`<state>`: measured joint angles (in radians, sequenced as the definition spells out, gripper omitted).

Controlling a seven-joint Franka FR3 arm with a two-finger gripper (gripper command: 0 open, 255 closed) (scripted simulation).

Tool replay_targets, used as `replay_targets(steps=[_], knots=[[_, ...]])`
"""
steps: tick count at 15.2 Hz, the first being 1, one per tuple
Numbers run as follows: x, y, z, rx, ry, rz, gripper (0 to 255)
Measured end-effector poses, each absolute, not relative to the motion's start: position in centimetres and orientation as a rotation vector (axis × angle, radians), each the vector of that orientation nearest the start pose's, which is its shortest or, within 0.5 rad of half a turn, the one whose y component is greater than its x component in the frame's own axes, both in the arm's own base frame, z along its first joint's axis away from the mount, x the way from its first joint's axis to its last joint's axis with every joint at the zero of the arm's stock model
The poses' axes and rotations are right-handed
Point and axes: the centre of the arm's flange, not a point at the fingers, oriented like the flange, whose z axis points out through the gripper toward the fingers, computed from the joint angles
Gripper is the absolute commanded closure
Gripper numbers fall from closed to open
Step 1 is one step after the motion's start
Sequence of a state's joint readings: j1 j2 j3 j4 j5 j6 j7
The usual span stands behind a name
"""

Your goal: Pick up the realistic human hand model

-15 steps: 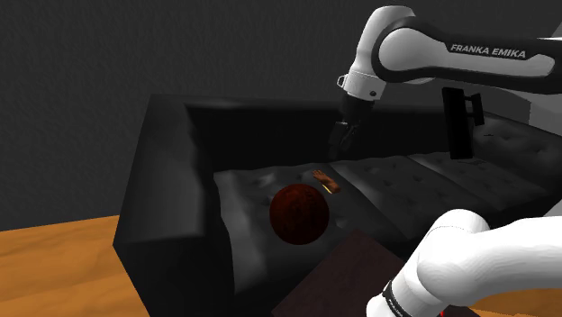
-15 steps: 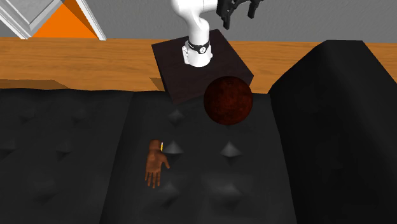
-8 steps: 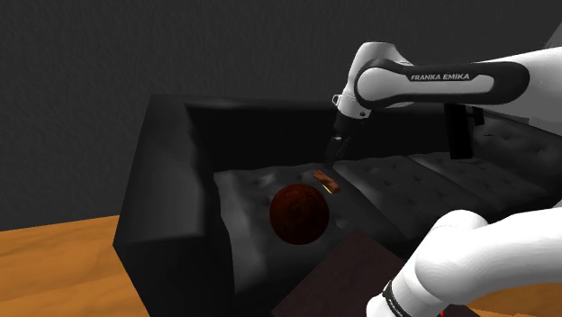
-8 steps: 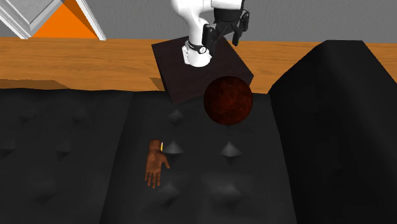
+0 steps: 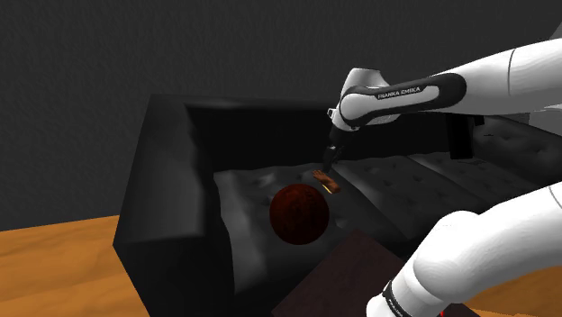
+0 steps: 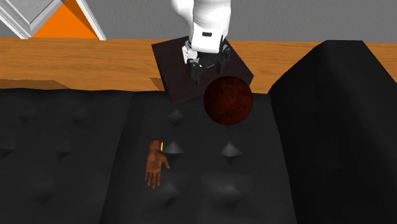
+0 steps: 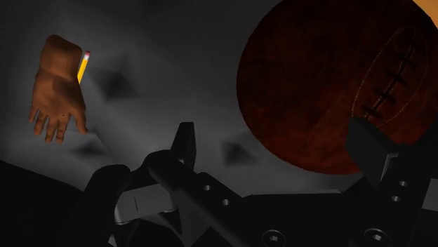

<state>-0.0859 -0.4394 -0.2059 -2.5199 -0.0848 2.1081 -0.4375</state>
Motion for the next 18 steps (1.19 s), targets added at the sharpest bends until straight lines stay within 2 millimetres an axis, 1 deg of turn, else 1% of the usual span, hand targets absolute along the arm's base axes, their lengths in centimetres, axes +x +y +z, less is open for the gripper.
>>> replay_targets(steps=[1, 2, 6, 8, 9, 11, 12, 13, 18], knots=[[39.3, -13.1, 42.3, -3.123, -0.330, -0.042, 0], [40.1, -13.6, 41.5, -3.127, -0.336, -0.045, 0], [42.0, -17.1, 37.8, -3.143, -0.361, -0.055, 0], [42.7, -18.8, 36.4, -3.150, -0.374, -0.060, 0], [43.6, -19.7, 35.5, -3.155, -0.380, -0.064, 0], [44.4, -21.3, 34.1, -3.162, -0.393, -0.068, 0], [44.8, -21.8, 33.2, -3.166, -0.399, -0.071, 0], [45.5, -23.0, 32.5, -3.171, -0.403, -0.074, 0], [48.6, -27.1, 28.6, -3.190, -0.439, -0.087, 0]])
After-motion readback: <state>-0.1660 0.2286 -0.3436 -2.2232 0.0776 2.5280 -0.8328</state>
